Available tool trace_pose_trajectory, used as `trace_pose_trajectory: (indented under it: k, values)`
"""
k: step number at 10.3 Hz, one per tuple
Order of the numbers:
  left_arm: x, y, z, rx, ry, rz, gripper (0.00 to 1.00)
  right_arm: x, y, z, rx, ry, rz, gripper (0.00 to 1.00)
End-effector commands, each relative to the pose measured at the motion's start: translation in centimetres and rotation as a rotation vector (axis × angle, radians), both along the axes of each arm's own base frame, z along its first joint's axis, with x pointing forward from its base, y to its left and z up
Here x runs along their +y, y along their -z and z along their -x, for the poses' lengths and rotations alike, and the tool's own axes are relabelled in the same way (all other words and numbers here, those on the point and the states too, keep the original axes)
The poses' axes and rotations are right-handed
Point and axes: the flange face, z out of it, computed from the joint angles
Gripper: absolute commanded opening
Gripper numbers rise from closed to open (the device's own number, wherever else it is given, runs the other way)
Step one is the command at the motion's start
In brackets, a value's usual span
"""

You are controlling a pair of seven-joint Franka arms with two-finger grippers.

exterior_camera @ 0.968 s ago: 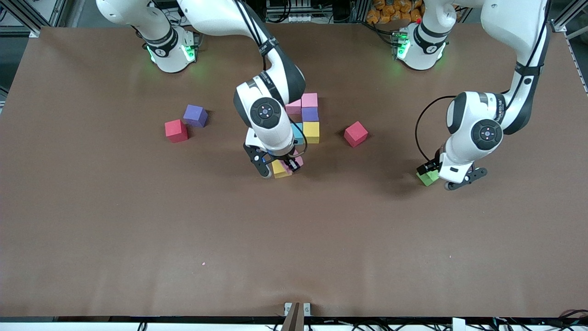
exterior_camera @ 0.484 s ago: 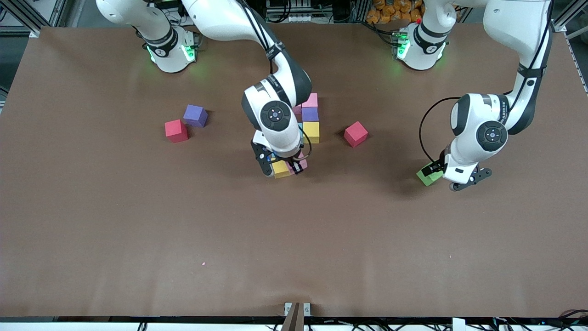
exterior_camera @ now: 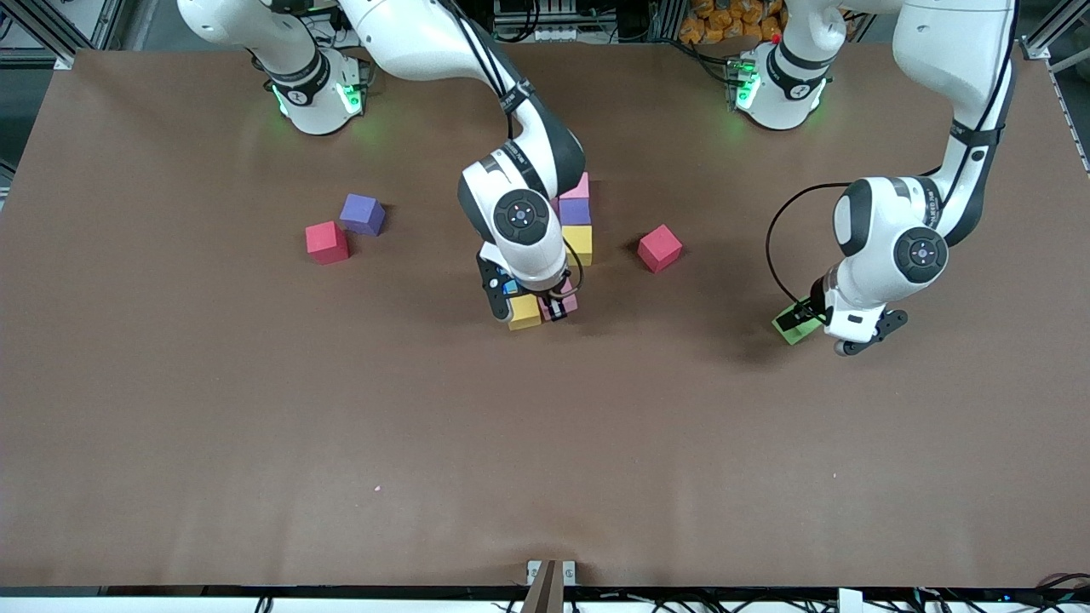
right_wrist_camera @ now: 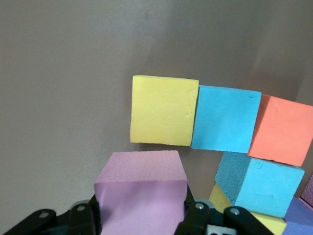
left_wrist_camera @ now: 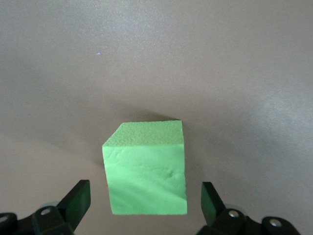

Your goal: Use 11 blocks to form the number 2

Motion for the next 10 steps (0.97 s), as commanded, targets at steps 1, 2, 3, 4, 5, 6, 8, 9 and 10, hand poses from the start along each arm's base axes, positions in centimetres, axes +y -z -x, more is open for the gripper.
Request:
trace_pose_trajectory:
  k: [1,2,3,4,5,6,8,9,10]
  values:
    - [0.7,0.5,-0.1,-0.007,-0.01,0.012,1.0,0.6,0.7,-0.2,0.025,0.054,-0.008,0.44]
    - [0.9,0.8,0.0,-0.002,-0.013,0.01,1.0,0.6,1.1,-0.1,0.027,0.06,-0.006,0.44]
    - [1.0,1.6,-0.3,0.007,-0.013,0.004,1.0,0.8,1.7,0.0,0.031,0.066,-0.002,0.44]
    - [1.1,1.7,-0.5,0.006,-0.016,0.002,1.0,0.9,2.0,0.0,0.028,0.07,-0.004,0.44]
    - [1.0,1.6,-0.5,0.005,-0.016,0.002,1.0,1.0,2.3,0.1,0.031,0.078,0.0,0.44]
    - [1.1,1.6,-0.7,0.002,-0.023,0.002,0.93,1.0,3.0,0.2,0.036,0.08,0.011,0.44]
    - [1.2,1.5,-0.9,-0.002,-0.028,-0.001,0.66,0.7,3.7,0.0,0.041,0.112,0.018,0.44]
    - [1.2,1.4,-1.2,-0.007,-0.013,0.0,0.52,0.2,3.7,-0.6,0.037,0.131,0.017,0.44]
    - [1.1,1.4,-1.2,-0.007,-0.014,0.0,0.42,0.2,4.1,-0.6,0.032,0.134,0.018,0.44]
